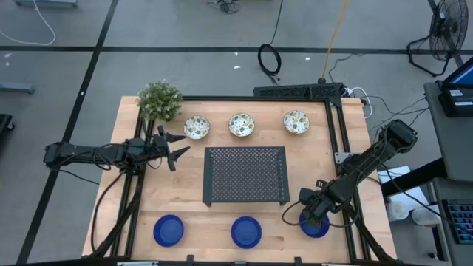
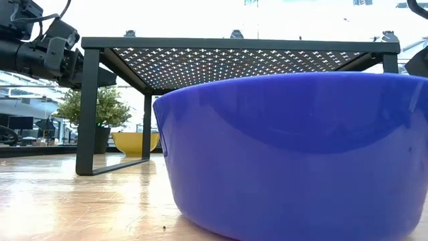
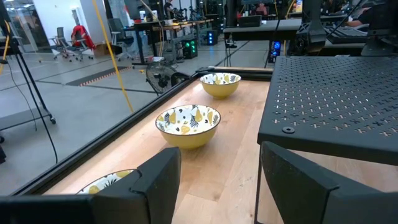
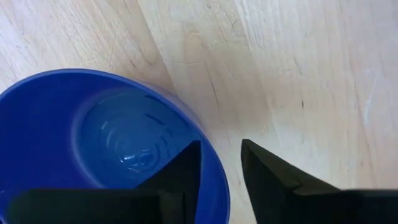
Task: Pick & Place Mini bowls
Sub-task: Put the right blue bowl on the shelf
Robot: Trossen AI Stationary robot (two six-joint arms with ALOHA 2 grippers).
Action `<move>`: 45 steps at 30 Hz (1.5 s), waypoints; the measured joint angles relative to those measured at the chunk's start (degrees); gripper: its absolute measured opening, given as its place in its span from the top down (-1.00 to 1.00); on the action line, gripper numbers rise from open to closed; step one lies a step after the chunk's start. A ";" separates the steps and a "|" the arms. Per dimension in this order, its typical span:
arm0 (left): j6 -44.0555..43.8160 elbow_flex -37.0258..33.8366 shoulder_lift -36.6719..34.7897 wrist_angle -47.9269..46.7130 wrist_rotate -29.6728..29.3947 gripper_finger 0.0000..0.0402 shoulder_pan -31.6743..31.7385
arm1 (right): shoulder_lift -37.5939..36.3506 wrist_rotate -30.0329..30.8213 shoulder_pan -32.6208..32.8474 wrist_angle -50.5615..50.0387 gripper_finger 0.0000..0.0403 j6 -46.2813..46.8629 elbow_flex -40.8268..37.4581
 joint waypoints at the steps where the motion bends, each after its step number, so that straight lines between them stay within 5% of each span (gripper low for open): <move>1: 0.00 -0.01 0.01 0.00 0.00 -0.13 -0.01 | 0.00 0.00 -0.01 0.00 0.56 0.00 0.00; 18: 0.00 0.00 0.01 0.02 -0.01 -0.13 0.00 | -0.09 -0.20 -0.02 0.14 0.97 0.00 0.00; 34: 0.00 -0.02 -0.01 0.02 -0.01 -0.13 0.00 | -0.52 -4.16 -0.07 1.84 0.99 -0.25 0.00; 45: 0.00 -0.01 0.00 0.02 -0.01 -0.13 -0.02 | -10.75 -7.36 -0.07 2.46 1.00 0.66 -0.02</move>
